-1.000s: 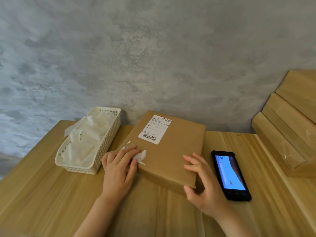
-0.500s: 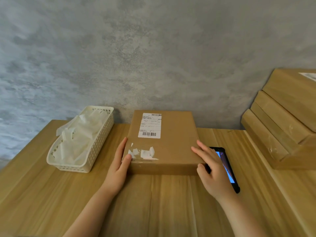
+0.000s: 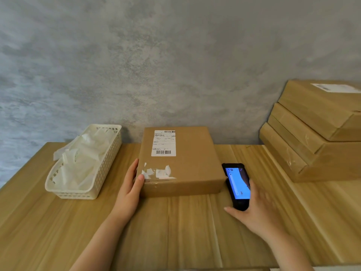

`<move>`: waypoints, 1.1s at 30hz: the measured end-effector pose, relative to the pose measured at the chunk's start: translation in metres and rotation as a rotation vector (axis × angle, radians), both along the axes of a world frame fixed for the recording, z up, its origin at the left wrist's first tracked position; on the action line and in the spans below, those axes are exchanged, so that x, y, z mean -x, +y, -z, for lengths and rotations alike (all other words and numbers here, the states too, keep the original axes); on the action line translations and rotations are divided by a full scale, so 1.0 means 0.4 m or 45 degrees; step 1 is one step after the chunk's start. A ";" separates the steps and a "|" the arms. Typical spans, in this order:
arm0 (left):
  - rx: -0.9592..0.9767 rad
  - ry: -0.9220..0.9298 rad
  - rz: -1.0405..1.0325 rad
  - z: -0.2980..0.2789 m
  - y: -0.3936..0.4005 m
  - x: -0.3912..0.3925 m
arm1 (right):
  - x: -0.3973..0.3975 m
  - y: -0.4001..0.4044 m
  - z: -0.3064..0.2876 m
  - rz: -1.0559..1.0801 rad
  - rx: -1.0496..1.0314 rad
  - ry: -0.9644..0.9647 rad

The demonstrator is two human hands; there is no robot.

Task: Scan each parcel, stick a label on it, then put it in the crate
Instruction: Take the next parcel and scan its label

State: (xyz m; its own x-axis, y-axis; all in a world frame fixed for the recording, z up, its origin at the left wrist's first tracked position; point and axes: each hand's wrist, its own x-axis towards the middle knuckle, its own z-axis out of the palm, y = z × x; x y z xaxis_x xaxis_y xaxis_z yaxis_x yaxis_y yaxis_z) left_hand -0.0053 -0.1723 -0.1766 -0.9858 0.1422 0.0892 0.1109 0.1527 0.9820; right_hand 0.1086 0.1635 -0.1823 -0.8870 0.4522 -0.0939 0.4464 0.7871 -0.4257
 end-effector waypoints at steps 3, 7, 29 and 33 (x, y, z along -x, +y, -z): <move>-0.013 -0.003 0.001 -0.002 -0.001 -0.001 | 0.024 0.001 -0.024 0.049 -0.054 -0.070; -0.040 -0.001 0.009 -0.011 -0.001 -0.005 | 0.053 0.008 -0.041 0.105 0.073 -0.127; -0.086 0.010 0.044 0.001 -0.009 -0.001 | 0.076 0.020 -0.084 0.139 0.027 -0.121; -0.077 0.011 0.056 0.007 -0.016 0.004 | 0.097 0.055 -0.202 0.214 0.091 -0.030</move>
